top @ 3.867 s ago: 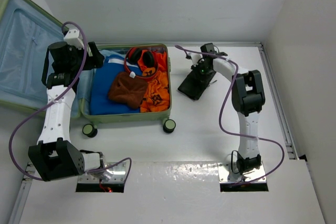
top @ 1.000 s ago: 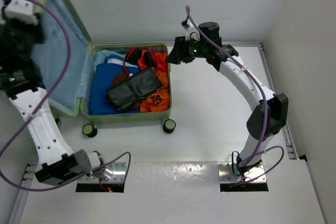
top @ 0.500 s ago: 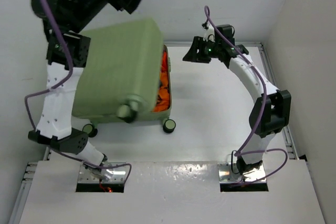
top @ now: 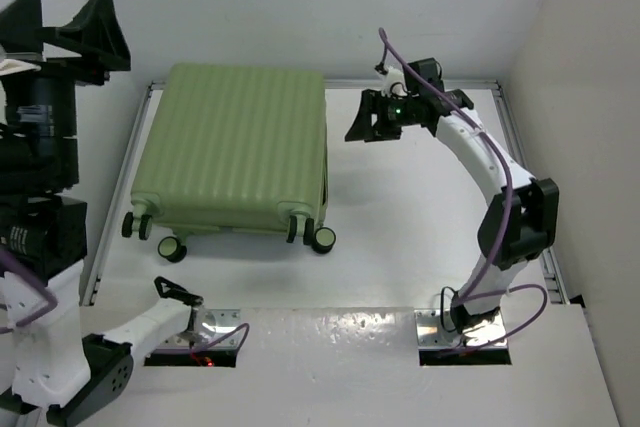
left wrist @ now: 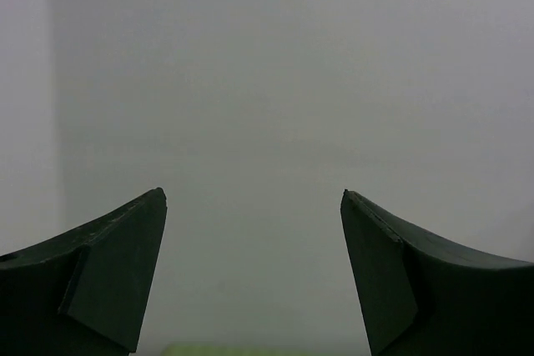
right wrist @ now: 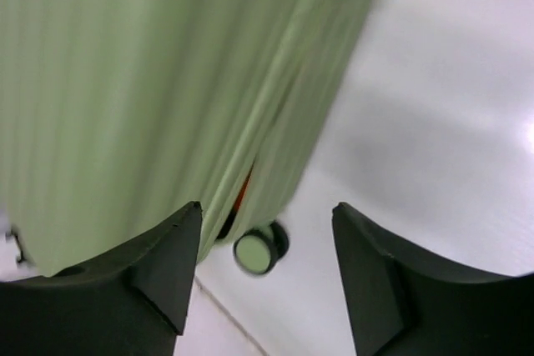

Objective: Pack the luggage

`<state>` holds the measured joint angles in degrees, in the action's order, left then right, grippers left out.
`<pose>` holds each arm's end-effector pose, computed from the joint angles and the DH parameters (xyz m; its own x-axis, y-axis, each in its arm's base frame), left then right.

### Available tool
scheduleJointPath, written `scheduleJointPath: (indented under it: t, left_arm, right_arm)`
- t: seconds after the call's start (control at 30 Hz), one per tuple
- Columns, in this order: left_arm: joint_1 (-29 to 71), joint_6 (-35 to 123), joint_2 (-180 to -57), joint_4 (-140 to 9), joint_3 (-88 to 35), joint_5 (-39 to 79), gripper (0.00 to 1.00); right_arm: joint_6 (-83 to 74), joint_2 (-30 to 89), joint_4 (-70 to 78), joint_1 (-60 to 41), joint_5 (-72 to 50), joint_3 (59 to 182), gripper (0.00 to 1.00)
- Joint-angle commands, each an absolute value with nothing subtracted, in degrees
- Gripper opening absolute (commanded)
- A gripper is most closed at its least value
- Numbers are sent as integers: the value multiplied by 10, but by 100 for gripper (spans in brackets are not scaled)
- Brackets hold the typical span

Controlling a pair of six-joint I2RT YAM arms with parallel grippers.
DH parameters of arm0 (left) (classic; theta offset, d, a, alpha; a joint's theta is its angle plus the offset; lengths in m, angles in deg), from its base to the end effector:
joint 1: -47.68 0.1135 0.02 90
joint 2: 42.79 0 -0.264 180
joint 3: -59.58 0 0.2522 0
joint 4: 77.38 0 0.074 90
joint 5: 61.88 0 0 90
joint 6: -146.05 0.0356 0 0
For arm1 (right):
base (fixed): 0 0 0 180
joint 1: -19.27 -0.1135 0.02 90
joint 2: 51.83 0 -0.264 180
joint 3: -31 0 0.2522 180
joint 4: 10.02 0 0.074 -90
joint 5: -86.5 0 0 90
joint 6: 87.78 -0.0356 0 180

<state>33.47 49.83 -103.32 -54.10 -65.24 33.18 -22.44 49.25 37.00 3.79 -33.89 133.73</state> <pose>0.0804 -0.0171 0.6424 0.6129 -0.2665 -0.7439 0.2479 0.9587 -0.1393 0.3772 0.1232 0.3053 -0.8623 0.1347 -0.4882 -0.2343 0.7485 0.6203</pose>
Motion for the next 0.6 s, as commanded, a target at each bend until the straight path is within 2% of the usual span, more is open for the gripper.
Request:
scheduleJointPath:
  t: [0.0,0.1,0.2,0.33,0.47,0.57]
  left_arm:
    - [363,548,-1038,-401,-567,563,87]
    - [377,568,-1057,-299,-534,618,87]
    - [405,536,-1062,-218,-503,619,87]
    - [440,517,-1053,-193,-416,586,87]
    - [485,491,-1066,-185,-380,565,87]
    - [520,464,-1074,-185,-362,528,87]
  right_arm:
    - [-148,418,428,-28,-413,1384,65]
    - [-52,421,588,-128,-335,1448,68]
    - [-39,450,652,-190,-281,1493,69]
    - [-50,452,654,-239,-264,1485,72]
    - [-20,481,692,-307,-150,1538,70]
    - [51,465,641,-344,-82,1474,66]
